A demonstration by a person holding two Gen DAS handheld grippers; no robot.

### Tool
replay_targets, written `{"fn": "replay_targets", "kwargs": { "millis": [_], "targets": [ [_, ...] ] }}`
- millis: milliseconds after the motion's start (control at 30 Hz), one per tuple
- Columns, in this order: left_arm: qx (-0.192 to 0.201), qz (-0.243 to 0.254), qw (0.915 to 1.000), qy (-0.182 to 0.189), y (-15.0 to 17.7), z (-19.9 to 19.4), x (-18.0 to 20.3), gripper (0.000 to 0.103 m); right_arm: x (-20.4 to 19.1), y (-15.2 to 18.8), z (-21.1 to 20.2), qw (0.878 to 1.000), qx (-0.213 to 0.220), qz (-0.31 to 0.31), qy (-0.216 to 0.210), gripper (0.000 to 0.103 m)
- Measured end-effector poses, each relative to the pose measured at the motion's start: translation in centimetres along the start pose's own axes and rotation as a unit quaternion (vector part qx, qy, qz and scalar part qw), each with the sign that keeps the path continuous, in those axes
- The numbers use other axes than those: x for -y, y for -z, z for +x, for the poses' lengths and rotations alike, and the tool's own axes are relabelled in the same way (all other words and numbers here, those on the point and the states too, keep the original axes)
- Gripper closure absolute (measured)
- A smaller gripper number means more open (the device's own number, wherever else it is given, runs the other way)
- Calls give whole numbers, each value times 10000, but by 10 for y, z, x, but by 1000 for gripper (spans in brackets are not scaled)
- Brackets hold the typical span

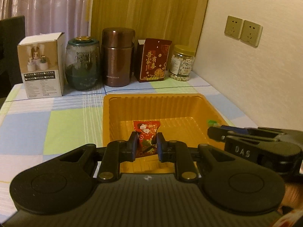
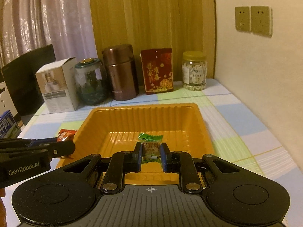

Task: Organize snacks
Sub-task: 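Carry both candies over the orange tray and open both tools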

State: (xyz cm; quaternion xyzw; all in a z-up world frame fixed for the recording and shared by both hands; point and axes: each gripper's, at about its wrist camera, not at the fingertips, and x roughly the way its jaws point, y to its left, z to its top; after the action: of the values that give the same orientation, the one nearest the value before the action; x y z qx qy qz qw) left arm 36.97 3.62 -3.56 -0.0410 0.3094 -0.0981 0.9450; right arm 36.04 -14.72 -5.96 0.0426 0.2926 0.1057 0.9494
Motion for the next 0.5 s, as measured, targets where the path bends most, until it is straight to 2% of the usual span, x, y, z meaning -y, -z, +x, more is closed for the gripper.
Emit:
{"fn": "replay_targets", "kwargs": {
  "millis": [200,500],
  "targets": [
    [-173,2,9998,15,2,25,-2,85,-1,3,22,9998,-195,13,25,83],
    [-298,100,9995,7,7,44,0,84,4,3,33,9992,-345,180,-20,83]
  ]
}}
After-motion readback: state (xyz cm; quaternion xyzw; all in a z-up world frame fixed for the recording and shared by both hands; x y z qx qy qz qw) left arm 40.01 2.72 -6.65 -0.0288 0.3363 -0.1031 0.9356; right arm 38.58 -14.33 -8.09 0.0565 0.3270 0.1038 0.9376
